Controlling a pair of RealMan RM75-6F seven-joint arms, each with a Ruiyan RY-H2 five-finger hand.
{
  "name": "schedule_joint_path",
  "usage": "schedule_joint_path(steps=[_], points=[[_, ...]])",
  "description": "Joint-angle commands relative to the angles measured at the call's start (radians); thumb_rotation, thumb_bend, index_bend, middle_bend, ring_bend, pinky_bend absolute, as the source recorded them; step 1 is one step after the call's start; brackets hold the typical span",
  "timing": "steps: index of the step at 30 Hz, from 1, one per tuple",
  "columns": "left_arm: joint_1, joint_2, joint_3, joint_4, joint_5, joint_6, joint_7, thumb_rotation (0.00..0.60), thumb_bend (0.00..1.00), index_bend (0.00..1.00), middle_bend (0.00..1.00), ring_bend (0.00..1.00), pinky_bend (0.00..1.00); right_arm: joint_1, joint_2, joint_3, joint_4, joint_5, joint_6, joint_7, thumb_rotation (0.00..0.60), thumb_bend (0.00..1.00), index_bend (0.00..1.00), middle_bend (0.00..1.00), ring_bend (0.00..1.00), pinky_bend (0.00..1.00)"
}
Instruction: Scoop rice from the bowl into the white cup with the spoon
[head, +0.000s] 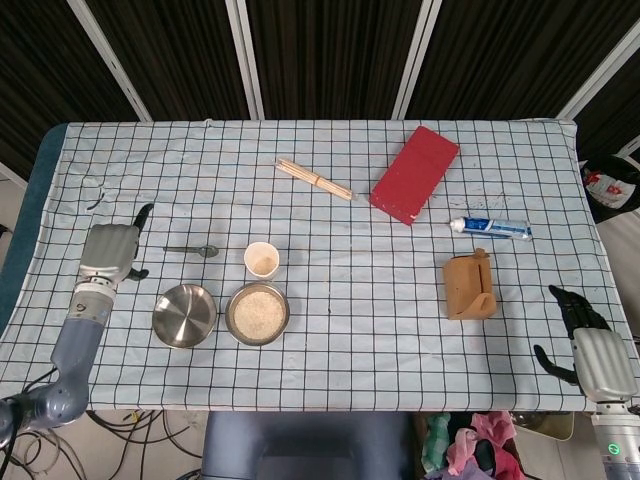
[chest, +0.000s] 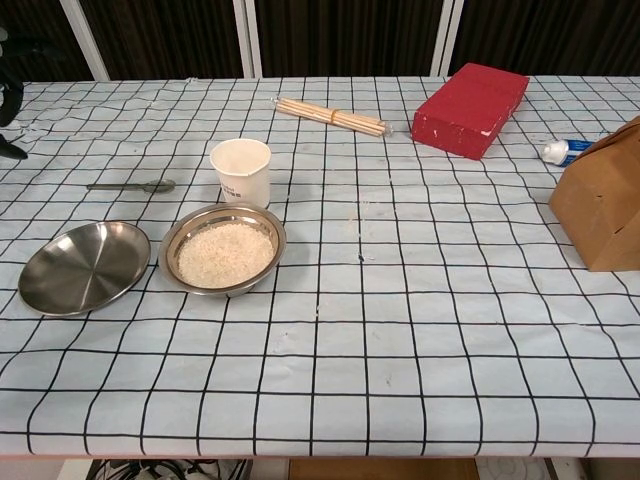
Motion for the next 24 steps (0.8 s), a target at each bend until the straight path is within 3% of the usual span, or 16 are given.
schedule_joint_path(steps=[1,5,10,24], points=[[-0.042,-0.033,0.003,0.06,-0.05,-0.031,0.043,0.6,0.18,0.26,0.93,0.88,0.91,0.0,0.001,0.0,-0.003,0.003,-0.002,0.0,0.6,0.28,0.08,0.11,0.08,0.22],[-0.084,-0.083,0.011,0.156,-0.098,-0.071,0.08,0.6,0.21,0.32,0.99,0.94,0.96,0.0,0.003,0.002,-0.006,0.009,-0.005,0.0,0.6,0.28,0.08,0.11,0.08,0.22],[-0.136,-0.162,0.018,0.291,-0.164,-0.128,0.108,0.6,0.24,0.4,1.0,0.97,0.99,0.0,0.004,0.005,-0.009,0.019,-0.007,-0.002,0.6,0.28,0.08,0.11,0.08,0.22],[-0.219,-0.316,0.049,0.537,-0.237,-0.241,0.146,0.6,0.31,0.48,1.0,0.98,0.99,-0.004,0.011,0.013,-0.016,0.043,-0.012,0.006,0.6,0.29,0.08,0.11,0.08,0.22]])
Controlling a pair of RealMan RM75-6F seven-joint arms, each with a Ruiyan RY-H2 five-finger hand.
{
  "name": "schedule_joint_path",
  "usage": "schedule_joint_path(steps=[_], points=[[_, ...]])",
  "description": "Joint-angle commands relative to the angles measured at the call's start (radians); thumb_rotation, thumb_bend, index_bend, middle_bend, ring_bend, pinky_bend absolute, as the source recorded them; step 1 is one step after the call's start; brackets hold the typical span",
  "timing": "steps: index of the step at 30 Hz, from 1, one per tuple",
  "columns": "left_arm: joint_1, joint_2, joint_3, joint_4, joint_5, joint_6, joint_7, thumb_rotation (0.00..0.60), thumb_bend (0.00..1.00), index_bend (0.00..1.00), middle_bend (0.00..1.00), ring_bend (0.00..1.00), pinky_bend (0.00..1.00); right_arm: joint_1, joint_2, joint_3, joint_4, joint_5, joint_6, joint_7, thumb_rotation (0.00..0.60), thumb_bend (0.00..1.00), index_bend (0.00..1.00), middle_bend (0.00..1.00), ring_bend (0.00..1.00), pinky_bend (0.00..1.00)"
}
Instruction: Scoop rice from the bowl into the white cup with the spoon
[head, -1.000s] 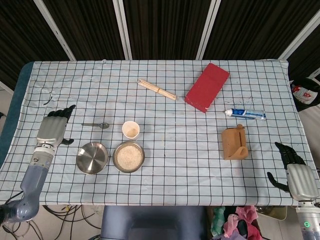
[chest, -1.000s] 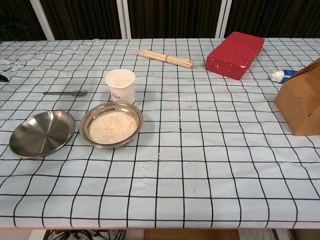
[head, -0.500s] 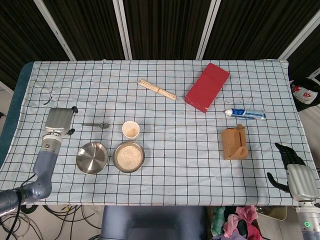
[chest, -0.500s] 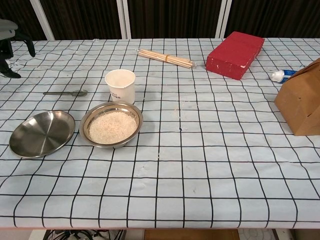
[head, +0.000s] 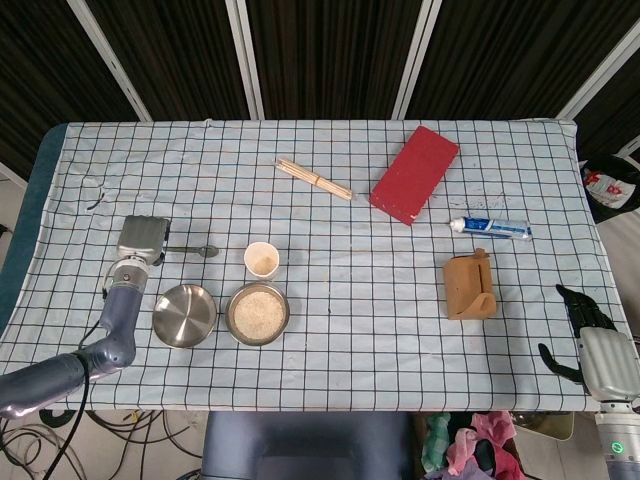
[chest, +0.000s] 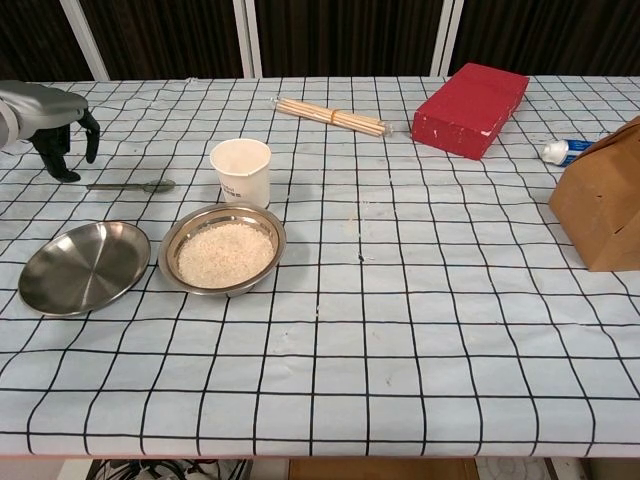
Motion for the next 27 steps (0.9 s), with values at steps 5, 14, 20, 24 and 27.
schedule_joint_path(steps=[5,14,20,24,27], points=[[-0.027,-0.059,0.015,0.079,-0.013,-0.031,0.002,0.6,0.32,0.49,1.0,0.98,0.99,-0.002,0.006,0.002,-0.003,0.008,-0.003,0.012,0.6,0.29,0.08,0.11,0.08,0.22],[-0.046,-0.101,0.016,0.132,-0.004,-0.052,-0.014,0.6,0.33,0.5,1.0,0.98,0.99,-0.003,0.009,0.002,-0.006,0.005,-0.003,0.022,0.6,0.29,0.08,0.11,0.08,0.22],[-0.058,-0.128,0.02,0.171,0.015,-0.077,-0.034,0.6,0.36,0.51,1.0,0.98,0.99,-0.004,0.008,0.003,-0.002,-0.002,0.001,0.036,0.6,0.29,0.08,0.11,0.08,0.22],[-0.062,-0.14,0.025,0.193,0.018,-0.088,-0.038,0.6,0.36,0.51,1.0,0.98,0.99,-0.005,0.008,0.003,-0.001,-0.003,0.003,0.041,0.6,0.29,0.08,0.11,0.08,0.22],[-0.063,-0.145,0.027,0.204,0.017,-0.093,-0.041,0.6,0.36,0.51,1.0,0.98,0.99,-0.005,0.008,0.003,0.0,-0.003,0.004,0.043,0.6,0.29,0.08,0.11,0.08,0.22]])
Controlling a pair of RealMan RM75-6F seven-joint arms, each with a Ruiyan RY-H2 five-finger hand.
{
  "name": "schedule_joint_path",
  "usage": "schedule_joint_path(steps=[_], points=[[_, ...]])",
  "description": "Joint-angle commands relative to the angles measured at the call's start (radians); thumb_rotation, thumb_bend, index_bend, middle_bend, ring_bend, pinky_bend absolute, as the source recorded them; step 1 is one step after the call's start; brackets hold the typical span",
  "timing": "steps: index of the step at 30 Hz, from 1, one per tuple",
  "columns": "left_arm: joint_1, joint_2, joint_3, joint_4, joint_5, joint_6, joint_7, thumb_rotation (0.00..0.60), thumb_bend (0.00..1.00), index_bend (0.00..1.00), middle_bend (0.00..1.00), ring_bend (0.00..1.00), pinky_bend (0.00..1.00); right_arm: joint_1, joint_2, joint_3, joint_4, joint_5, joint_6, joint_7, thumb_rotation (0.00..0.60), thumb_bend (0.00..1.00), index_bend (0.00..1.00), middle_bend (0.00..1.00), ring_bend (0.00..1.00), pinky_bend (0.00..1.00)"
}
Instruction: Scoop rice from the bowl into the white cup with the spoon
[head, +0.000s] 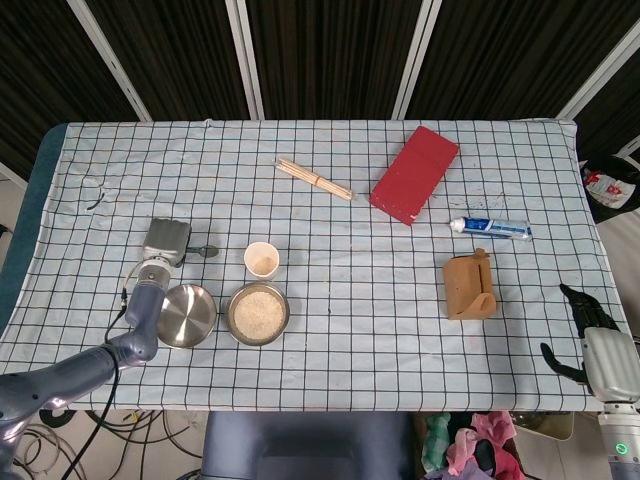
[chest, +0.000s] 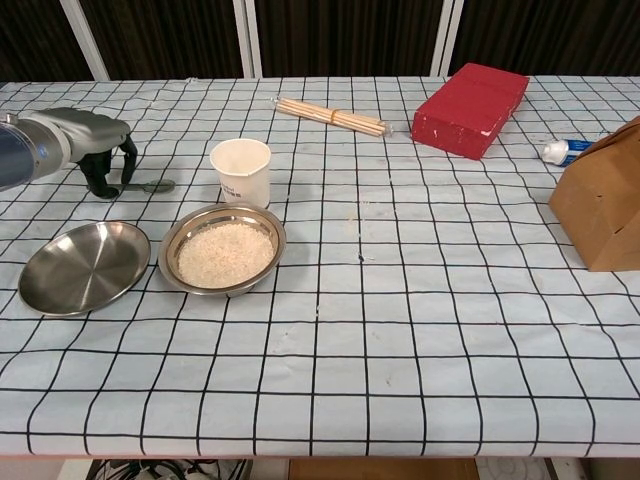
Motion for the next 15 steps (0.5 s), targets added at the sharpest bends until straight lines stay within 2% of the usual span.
schedule_joint_path(steps=[1,15], points=[[0.0,-0.004,0.002,0.008,-0.002,-0.005,-0.003,0.6,0.36,0.51,1.0,0.98,0.99,0.0,0.0,0.0,0.001,0.0,0.0,0.001,0.6,0.29,0.08,0.11,0.08,0.22],[0.003,0.0,0.004,0.006,0.01,-0.004,-0.025,0.6,0.36,0.51,1.0,0.98,0.99,-0.002,-0.004,0.004,0.0,0.006,0.004,0.003,0.6,0.3,0.08,0.11,0.08,0.22]])
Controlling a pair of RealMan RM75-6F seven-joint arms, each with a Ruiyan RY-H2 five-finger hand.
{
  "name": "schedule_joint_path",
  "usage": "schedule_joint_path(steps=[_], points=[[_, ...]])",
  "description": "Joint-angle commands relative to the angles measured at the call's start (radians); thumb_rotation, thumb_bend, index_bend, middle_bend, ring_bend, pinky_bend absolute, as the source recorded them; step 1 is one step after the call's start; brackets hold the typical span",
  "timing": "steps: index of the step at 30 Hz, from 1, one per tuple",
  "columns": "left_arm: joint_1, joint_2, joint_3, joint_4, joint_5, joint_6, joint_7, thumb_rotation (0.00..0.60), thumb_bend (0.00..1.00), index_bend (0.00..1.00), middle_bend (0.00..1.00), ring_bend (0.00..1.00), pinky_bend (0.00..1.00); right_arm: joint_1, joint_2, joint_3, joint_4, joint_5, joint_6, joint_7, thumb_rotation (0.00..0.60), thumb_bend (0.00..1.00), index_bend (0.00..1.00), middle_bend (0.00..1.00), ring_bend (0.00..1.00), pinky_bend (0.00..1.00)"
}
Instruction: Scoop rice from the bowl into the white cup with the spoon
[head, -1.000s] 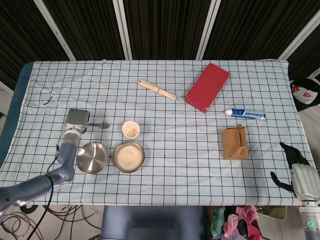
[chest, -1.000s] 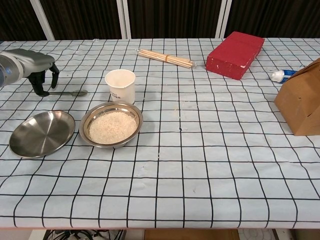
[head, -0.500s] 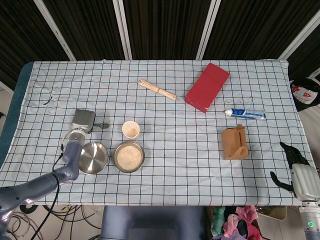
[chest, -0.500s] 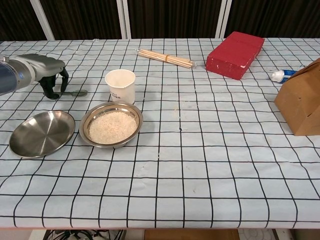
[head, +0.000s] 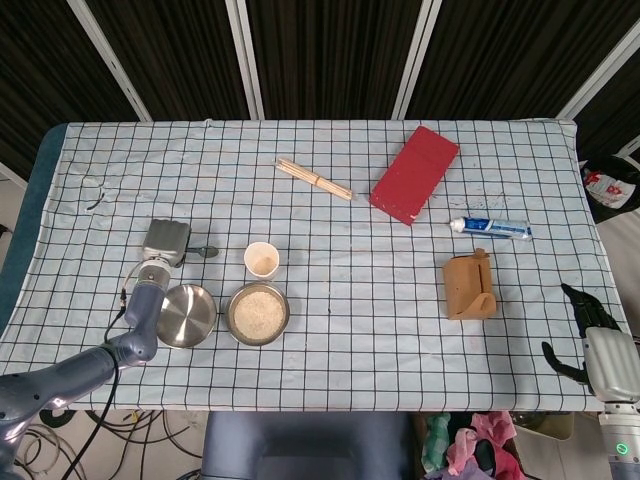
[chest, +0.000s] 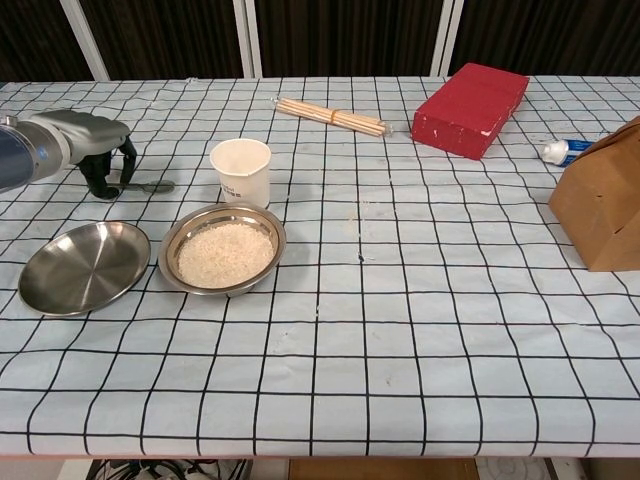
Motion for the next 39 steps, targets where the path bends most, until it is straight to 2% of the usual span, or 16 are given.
schedule_joint_path(steps=[1,12,18,27,33,39], points=[[0.0,0.003,0.001,-0.003,0.002,0.0,-0.001,0.6,0.36,0.51,1.0,0.98,0.99,0.0,0.0,0.0,0.0,0.001,0.0,0.0,0.6,0.3,0.08,0.11,0.08,0.22],[-0.001,0.009,0.007,-0.007,-0.006,-0.006,0.003,0.6,0.35,0.52,1.0,0.98,0.99,-0.001,-0.001,0.001,-0.002,0.003,-0.001,-0.003,0.6,0.3,0.08,0.11,0.08,0.22],[-0.001,0.006,0.01,-0.006,0.0,-0.007,-0.003,0.6,0.39,0.55,1.0,0.98,0.99,-0.001,0.0,0.0,-0.004,0.004,-0.004,0.0,0.6,0.31,0.08,0.11,0.08,0.22],[0.002,0.008,0.012,-0.021,0.025,0.01,-0.02,0.6,0.4,0.55,1.0,0.98,0.99,-0.001,0.002,-0.002,-0.006,0.004,-0.007,-0.003,0.6,0.31,0.08,0.11,0.08,0.22],[0.005,0.042,0.002,-0.092,0.058,0.064,-0.029,0.6,0.42,0.56,1.0,0.98,0.99,-0.002,0.004,-0.003,-0.009,0.004,-0.008,0.0,0.6,0.31,0.08,0.11,0.08,0.22],[0.02,0.106,-0.009,-0.237,0.104,0.165,-0.027,0.6,0.43,0.58,1.0,0.98,0.99,-0.003,0.005,-0.001,-0.01,0.007,-0.008,0.005,0.6,0.31,0.08,0.11,0.08,0.22]])
